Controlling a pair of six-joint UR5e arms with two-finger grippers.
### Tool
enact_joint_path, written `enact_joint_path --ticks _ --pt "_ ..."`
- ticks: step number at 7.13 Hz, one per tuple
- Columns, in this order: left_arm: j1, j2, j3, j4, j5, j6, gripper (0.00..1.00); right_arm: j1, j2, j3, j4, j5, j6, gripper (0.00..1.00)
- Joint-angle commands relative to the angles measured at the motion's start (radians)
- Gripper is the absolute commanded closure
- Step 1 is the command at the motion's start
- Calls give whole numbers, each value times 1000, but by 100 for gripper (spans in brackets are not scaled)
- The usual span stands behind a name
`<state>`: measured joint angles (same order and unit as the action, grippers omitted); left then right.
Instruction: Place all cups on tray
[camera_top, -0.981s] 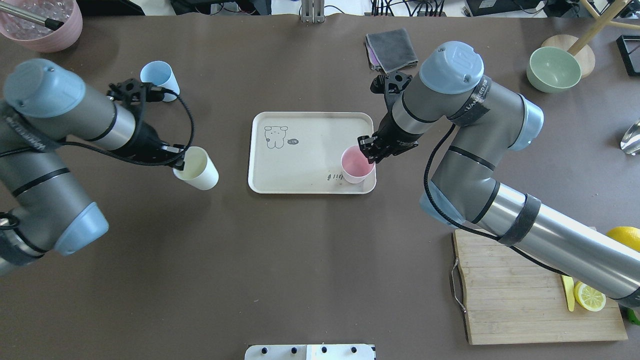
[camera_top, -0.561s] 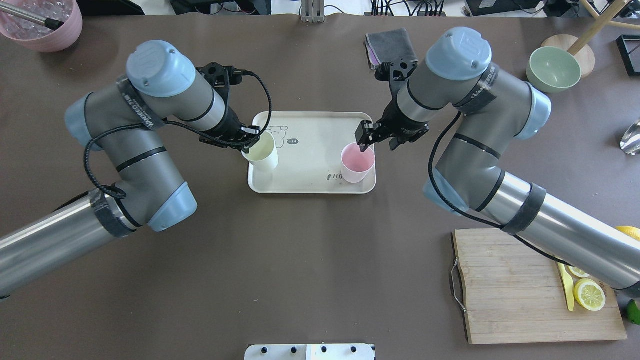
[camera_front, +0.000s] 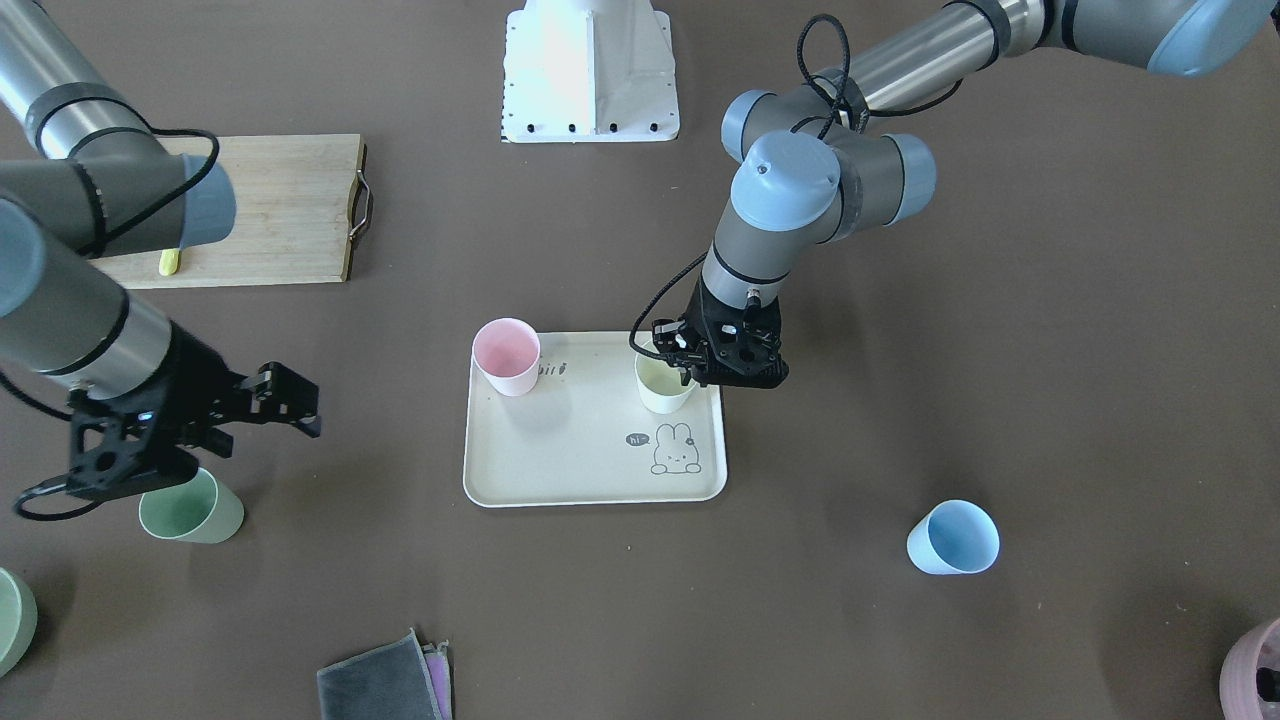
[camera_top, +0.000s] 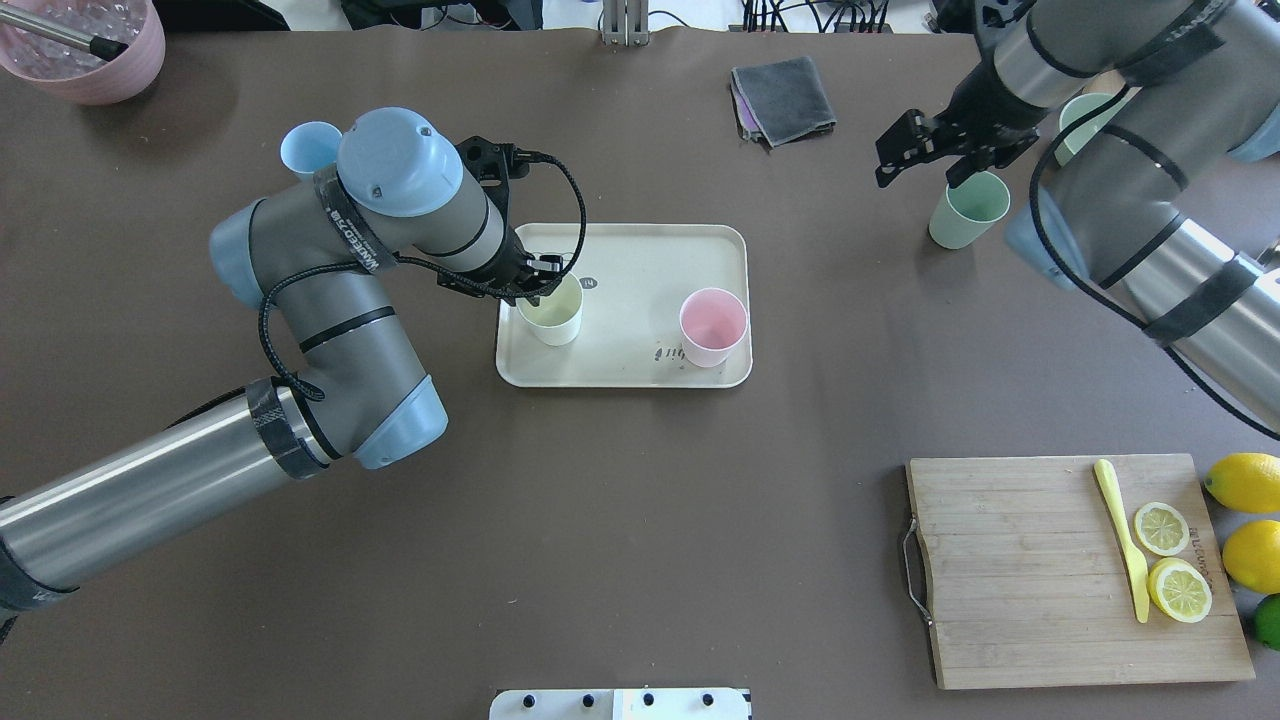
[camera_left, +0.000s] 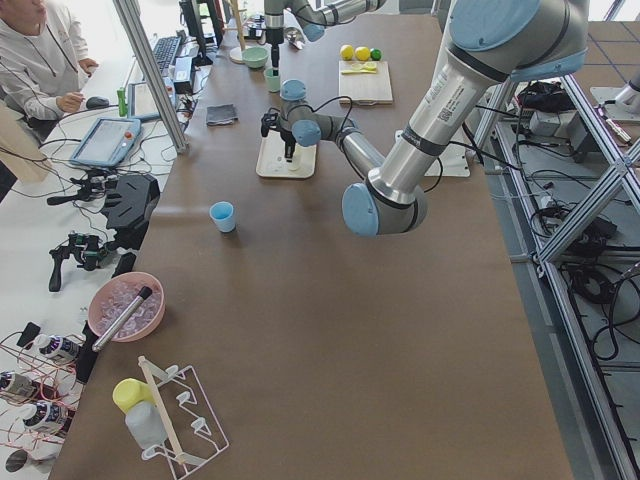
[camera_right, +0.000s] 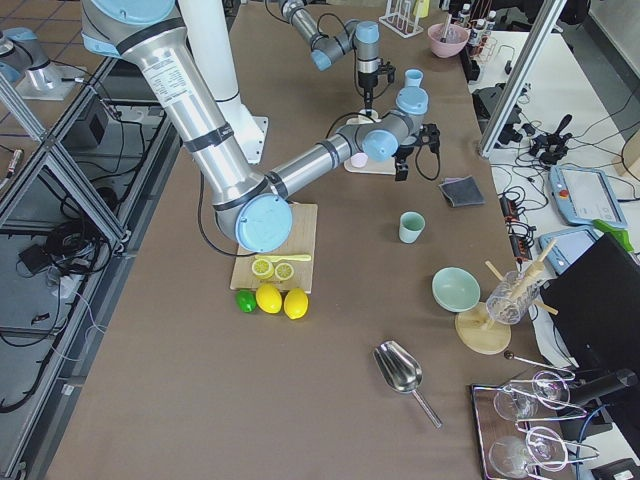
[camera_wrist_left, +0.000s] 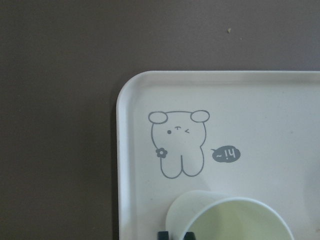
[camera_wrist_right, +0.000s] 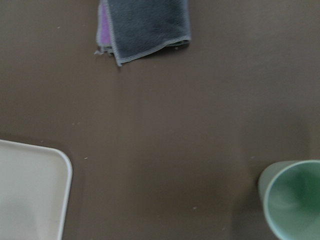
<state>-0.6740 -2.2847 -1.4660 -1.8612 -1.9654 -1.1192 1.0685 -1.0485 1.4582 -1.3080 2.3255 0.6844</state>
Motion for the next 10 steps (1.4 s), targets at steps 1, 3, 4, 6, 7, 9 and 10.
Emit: enact_joint_path --ticks 1,3,4,6,7,9,10 --pt "-106 1 -13 13 -91 69 2 91 2 -151 1 -15 -149 12" --pt "-235 -4 -42 135 -159 215 2 68 -2 -199 6 -57 -164 12" --pt "-252 4 -48 140 -159 217 2 29 -24 -200 13 -58 -158 12" --pt "-313 7 -53 190 -165 273 2 4 -56 -199 16 -58 -163 18" --pt "-343 7 -65 271 -167 391 2 4 -48 -199 10 -55 -158 94" --pt "-470 56 20 269 -171 644 2 4 -36 -200 10 -49 -151 100" --pt "-484 73 91 225 -174 676 2 4 2 -200 4 -37 -128 100"
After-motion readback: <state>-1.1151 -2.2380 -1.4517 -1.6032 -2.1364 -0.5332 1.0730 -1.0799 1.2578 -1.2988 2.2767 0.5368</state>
